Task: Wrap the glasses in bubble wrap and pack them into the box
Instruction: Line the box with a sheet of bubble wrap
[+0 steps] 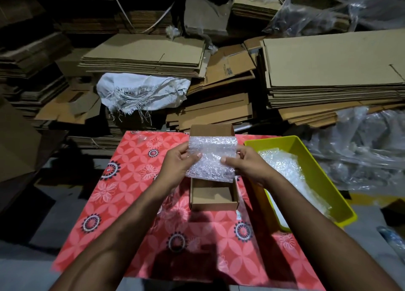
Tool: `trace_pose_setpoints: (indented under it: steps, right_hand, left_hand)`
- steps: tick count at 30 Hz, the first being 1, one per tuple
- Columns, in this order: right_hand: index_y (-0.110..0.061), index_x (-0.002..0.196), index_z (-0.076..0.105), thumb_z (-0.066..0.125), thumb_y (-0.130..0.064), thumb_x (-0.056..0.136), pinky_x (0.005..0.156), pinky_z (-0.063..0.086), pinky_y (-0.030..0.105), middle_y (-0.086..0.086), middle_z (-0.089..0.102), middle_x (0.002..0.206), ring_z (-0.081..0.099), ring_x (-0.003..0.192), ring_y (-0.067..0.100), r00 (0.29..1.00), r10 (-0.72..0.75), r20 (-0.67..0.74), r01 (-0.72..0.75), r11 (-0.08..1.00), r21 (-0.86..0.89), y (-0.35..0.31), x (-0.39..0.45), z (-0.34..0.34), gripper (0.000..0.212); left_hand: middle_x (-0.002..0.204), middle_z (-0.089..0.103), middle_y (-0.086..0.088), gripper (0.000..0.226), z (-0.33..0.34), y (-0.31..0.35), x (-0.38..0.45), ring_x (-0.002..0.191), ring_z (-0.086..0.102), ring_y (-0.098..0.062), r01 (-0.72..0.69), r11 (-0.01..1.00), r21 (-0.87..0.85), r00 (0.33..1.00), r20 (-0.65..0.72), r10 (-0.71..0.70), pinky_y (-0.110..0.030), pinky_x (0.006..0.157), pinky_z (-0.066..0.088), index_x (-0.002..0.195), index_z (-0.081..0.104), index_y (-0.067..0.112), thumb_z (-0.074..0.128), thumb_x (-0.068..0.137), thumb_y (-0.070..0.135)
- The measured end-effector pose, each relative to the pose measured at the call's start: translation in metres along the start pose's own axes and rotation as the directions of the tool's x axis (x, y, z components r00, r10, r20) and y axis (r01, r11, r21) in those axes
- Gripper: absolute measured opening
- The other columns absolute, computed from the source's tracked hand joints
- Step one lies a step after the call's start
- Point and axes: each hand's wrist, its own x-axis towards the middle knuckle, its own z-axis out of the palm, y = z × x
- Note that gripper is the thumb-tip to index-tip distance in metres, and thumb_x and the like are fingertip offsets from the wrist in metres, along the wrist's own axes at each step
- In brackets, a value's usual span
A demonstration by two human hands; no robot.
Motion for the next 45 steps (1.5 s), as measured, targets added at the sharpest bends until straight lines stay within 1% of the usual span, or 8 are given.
trace_pose_setpoints:
  steps: [9,16,21,26,29,36,41,45]
  right_hand:
    - [-0.005,0.112,0.070,0.068,0.004,0.088,0.068,0.049,0.039,0.005,0.071,0.082,0.059,0.072,0.026,1.000,-0.024,-0.013,0.026,0.992,0.125,0.016,0.002,0.000,0.025]
    - [-0.005,0.128,0.057,0.063,-0.005,0.095,0.056,0.057,0.029,0.014,0.054,0.107,0.051,0.088,0.024,0.994,0.103,-0.045,-0.083,0.944,0.319,0.027,0.001,0.001,0.033]
    - [-0.027,0.120,0.045,0.087,-0.038,0.074,0.071,0.048,0.024,0.000,0.052,0.102,0.052,0.082,0.010,0.928,-0.222,-0.299,0.151,0.958,-0.243,0.027,-0.009,0.004,0.064]
    - [-0.035,0.106,0.067,0.078,-0.069,0.059,0.090,0.042,0.027,-0.011,0.058,0.111,0.051,0.107,0.012,0.894,-0.426,0.136,0.342,0.456,-0.822,0.029,-0.006,0.016,0.059]
    - [-0.023,0.082,0.068,0.075,-0.040,0.084,0.076,0.053,0.032,-0.010,0.072,0.090,0.067,0.085,0.008,0.895,-0.446,0.005,0.316,0.625,-0.714,0.034,-0.005,0.025,0.018]
    - [-0.020,0.097,0.066,0.086,-0.023,0.073,0.074,0.058,0.039,-0.007,0.071,0.083,0.066,0.074,0.007,0.979,-0.203,-0.025,0.173,0.887,-0.428,0.052,-0.003,0.035,0.031]
    - [-0.021,0.131,0.063,0.093,-0.041,0.057,0.080,0.058,0.026,-0.009,0.073,0.110,0.067,0.088,-0.001,0.990,-0.141,0.001,0.125,0.871,-0.475,0.065,-0.004,0.044,0.082]
    - [-0.015,0.119,0.071,0.075,-0.015,0.079,0.066,0.045,0.023,-0.014,0.059,0.069,0.053,0.060,-0.006,0.970,-0.202,-0.133,0.108,0.853,-0.510,0.065,0.002,0.041,0.040]
  left_hand:
    - [0.099,0.076,-0.006,0.019,-0.006,-0.014,0.001,0.095,0.071,-0.018,-0.001,1.000,-0.012,0.999,-0.044,0.001,-0.037,0.092,0.056,0.104,0.071,0.007,0.068,0.088,-0.004]
    - [0.070,0.071,0.005,0.020,-0.005,-0.023,-0.006,0.063,0.066,-0.003,0.085,0.982,-0.167,0.996,0.001,-0.086,-0.015,0.059,0.051,0.112,0.062,0.003,0.060,0.094,-0.005]
    - [0.069,0.073,0.007,0.012,-0.006,-0.032,-0.007,0.061,0.065,-0.001,0.104,0.978,-0.182,0.987,-0.106,-0.124,-0.016,0.059,0.049,0.099,0.065,0.004,0.069,0.089,-0.002]
    - [0.070,0.073,0.006,0.008,0.002,-0.028,-0.010,0.059,0.065,-0.002,0.156,0.970,-0.188,0.984,-0.058,-0.169,-0.014,0.054,0.049,0.101,0.063,-0.004,0.062,0.095,0.001]
    - [0.097,0.076,-0.009,0.036,0.002,-0.023,-0.007,0.087,0.073,-0.016,0.233,0.924,-0.303,0.972,0.040,-0.232,-0.027,0.075,0.058,0.120,0.057,-0.013,0.050,0.104,0.018]
    - [0.138,0.052,-0.033,0.064,0.015,-0.041,-0.016,0.129,0.051,-0.044,0.461,0.753,-0.469,0.877,0.113,-0.467,-0.059,0.113,0.037,0.134,0.051,-0.008,0.043,0.101,0.046]
    - [0.097,0.070,-0.018,0.039,0.011,-0.047,-0.011,0.087,0.063,-0.025,0.454,0.666,-0.592,0.854,0.076,-0.514,-0.033,0.087,0.050,0.102,0.068,-0.004,0.040,0.105,0.025]
    - [0.084,0.071,-0.007,0.042,0.010,-0.045,-0.013,0.078,0.062,-0.017,0.457,0.750,-0.478,0.885,0.157,-0.438,-0.027,0.074,0.047,0.088,0.078,0.009,0.040,0.103,0.015]
